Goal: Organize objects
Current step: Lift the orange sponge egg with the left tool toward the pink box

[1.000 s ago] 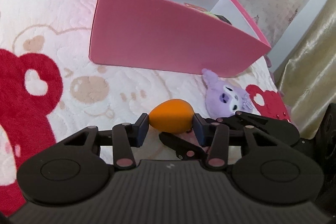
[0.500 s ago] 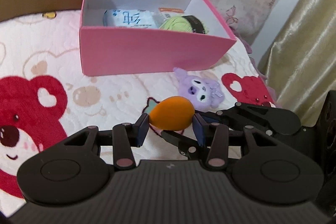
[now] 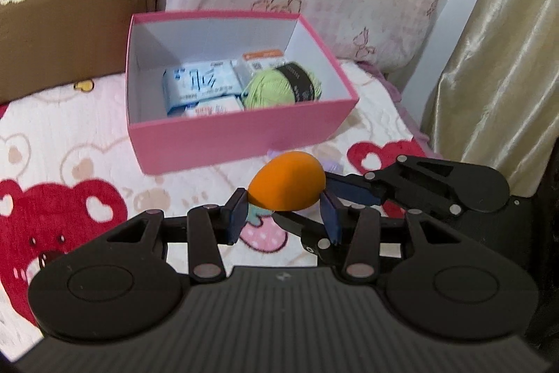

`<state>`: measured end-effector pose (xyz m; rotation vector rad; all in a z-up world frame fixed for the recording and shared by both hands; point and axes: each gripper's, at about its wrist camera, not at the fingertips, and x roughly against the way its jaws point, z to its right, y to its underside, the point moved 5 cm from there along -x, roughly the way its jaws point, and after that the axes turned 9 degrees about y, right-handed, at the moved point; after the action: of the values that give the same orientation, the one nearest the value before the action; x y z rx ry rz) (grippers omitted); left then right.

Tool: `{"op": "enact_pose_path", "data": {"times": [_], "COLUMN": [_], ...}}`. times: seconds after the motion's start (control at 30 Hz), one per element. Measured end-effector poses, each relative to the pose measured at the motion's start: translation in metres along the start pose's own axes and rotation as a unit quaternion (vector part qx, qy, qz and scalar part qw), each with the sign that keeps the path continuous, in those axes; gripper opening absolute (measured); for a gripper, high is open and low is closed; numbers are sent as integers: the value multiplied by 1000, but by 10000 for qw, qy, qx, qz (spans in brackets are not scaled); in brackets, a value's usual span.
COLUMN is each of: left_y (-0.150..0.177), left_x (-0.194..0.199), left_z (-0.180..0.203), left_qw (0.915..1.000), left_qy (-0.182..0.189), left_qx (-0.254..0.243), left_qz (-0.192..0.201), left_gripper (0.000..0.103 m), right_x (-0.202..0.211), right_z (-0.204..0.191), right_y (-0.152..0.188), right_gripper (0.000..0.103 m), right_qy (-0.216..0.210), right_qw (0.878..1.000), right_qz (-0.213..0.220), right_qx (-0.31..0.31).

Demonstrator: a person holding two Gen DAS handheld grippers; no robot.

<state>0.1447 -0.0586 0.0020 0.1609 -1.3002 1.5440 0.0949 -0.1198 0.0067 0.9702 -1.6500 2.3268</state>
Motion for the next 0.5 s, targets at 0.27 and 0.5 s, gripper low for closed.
{"op": "enact_pose_path", "data": {"times": [0.27, 0.5], "left_y": [-47, -89], "left_x": [-1, -20], "left_z": [4, -11], "left_qw": [9999, 10000], "left_qy": [-4, -71], "left_qx": [-117, 26], "left_qz": [18, -13], "left_gripper": [44, 44], "right_x": [-7, -36], "right_z": [26, 56], "right_y": [-39, -65], "right_gripper": [37, 37], "right_qy": [102, -140], "right_qw": [9997, 9996], "right_qz": [110, -44], "right_qx": [186, -244]}}
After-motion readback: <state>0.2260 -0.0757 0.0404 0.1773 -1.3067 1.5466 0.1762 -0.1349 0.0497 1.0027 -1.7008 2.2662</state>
